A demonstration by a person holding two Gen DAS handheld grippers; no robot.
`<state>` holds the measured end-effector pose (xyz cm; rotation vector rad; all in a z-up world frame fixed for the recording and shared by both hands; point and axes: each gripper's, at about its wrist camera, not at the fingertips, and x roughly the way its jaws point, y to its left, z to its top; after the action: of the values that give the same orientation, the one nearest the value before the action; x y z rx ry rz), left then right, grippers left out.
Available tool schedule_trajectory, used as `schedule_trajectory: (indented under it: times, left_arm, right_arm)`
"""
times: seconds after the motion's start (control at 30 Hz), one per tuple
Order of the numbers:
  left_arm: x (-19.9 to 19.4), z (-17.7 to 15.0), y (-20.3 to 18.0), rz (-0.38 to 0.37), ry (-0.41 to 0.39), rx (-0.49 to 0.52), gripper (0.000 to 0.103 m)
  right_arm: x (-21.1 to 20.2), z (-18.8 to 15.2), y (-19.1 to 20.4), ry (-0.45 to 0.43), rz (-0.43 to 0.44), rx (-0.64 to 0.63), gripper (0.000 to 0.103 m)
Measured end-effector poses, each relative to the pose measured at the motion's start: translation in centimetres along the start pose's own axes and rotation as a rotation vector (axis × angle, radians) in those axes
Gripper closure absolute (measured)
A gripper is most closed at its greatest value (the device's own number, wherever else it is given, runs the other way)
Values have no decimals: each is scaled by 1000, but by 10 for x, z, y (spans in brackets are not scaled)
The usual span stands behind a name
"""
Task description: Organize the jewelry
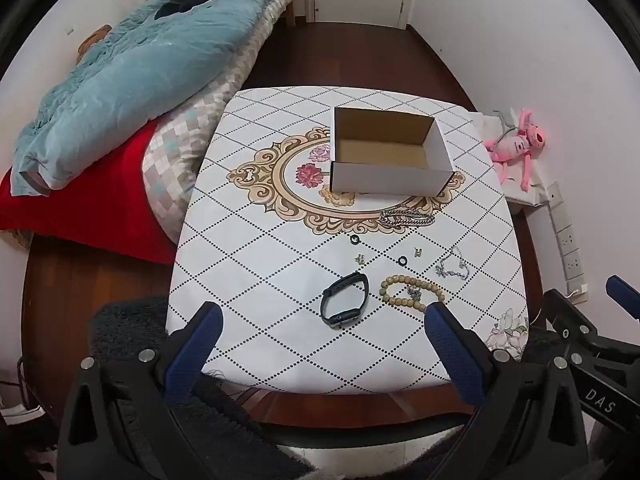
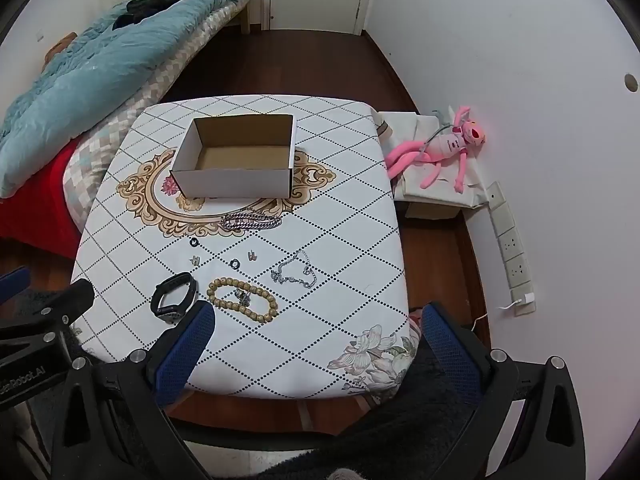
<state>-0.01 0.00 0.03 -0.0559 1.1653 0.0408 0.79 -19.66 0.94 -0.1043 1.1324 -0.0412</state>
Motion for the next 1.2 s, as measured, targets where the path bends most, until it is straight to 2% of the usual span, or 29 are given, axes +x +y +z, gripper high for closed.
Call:
schedule_trajectory:
  times: [0.43,1.2]
  left_arm:
    - [-9,4,2,-4,-7,12,0]
    - [-16,-1,-2,-12,-22,11,0]
  right_arm:
    - [-8,8,2,-3,4,-2,0]
    - [-16,2,-5,-26,5,13,0]
